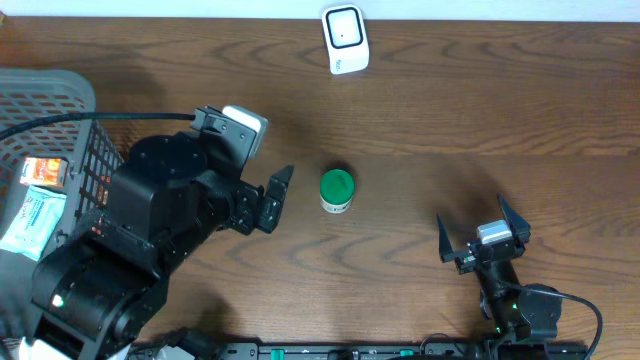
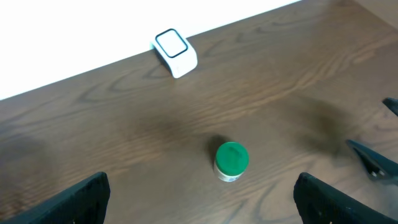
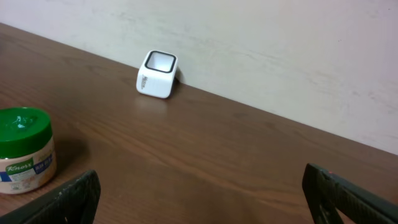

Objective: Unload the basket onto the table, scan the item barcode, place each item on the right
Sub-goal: 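Release the jar and move the left gripper back into the basket, then grasp the pale green wipes pack in the basket with the left gripper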

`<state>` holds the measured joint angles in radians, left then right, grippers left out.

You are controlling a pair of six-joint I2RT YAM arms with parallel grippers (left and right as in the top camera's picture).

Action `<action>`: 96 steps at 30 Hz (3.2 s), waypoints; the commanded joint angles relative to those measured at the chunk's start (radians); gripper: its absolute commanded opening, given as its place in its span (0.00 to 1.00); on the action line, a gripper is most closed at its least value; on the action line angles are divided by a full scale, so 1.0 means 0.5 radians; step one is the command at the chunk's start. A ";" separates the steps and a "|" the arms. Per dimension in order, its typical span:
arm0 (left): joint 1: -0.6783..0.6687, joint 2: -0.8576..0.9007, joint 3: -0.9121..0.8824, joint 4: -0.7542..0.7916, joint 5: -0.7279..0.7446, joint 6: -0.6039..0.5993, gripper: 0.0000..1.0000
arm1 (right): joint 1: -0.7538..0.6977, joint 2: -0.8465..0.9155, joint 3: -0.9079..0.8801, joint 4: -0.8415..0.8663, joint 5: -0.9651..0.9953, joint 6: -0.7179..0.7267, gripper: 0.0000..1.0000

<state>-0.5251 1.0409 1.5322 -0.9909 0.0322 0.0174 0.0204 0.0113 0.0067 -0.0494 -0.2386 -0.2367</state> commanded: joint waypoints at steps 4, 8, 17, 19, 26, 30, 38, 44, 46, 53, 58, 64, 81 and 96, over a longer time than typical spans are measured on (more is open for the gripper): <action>0.158 0.018 0.018 0.056 -0.230 -0.195 0.95 | -0.011 -0.005 -0.002 -0.008 0.003 0.031 0.99; 0.309 0.016 0.026 0.063 -0.314 -0.289 0.95 | -0.011 -0.003 -0.002 -0.008 0.003 0.031 0.99; 0.605 0.016 0.026 0.062 -0.312 -0.444 0.95 | -0.011 0.002 -0.002 -0.008 0.003 0.031 0.99; 0.634 0.014 0.026 0.063 -0.313 -0.444 0.95 | -0.011 0.002 -0.002 -0.008 0.003 0.031 0.99; 0.746 -0.012 0.072 0.121 -0.313 -0.445 0.95 | -0.011 0.002 -0.002 -0.008 0.003 0.031 0.99; 0.847 -0.006 0.153 0.134 -0.313 -0.445 0.95 | -0.011 0.002 -0.002 -0.009 0.003 0.031 0.99; 1.158 -0.006 0.336 0.175 -0.313 -0.549 0.96 | -0.011 0.002 -0.002 -0.008 0.003 0.031 0.99; 1.377 -0.005 0.404 0.176 -0.313 -0.580 0.96 | -0.011 0.002 -0.002 -0.008 0.003 0.031 0.99; 1.443 -0.005 0.420 0.177 -0.313 -0.579 0.96 | -0.011 0.002 -0.002 -0.008 0.003 0.031 0.99; 1.725 -0.003 0.455 0.177 -0.313 -0.627 0.96 | -0.011 0.002 -0.002 -0.008 0.003 0.031 0.99; 1.901 0.065 0.455 0.128 -0.313 -0.772 0.96 | -0.011 0.002 -0.002 -0.008 0.003 0.031 0.99; 2.187 0.254 0.454 -0.088 -0.313 -1.069 0.96 | -0.011 0.002 -0.002 -0.008 0.003 0.031 0.99; 2.702 1.040 0.376 -0.435 -0.314 -1.305 0.95 | -0.011 0.002 -0.002 -0.008 0.003 0.031 0.99; 2.838 1.238 -0.333 -0.024 -0.173 -1.133 0.96 | -0.011 0.002 -0.002 -0.008 0.003 0.031 0.99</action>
<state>0.8585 1.6661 1.4338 -1.0351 -0.0978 -0.6022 0.0204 0.0128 0.0067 -0.0490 -0.2382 -0.2367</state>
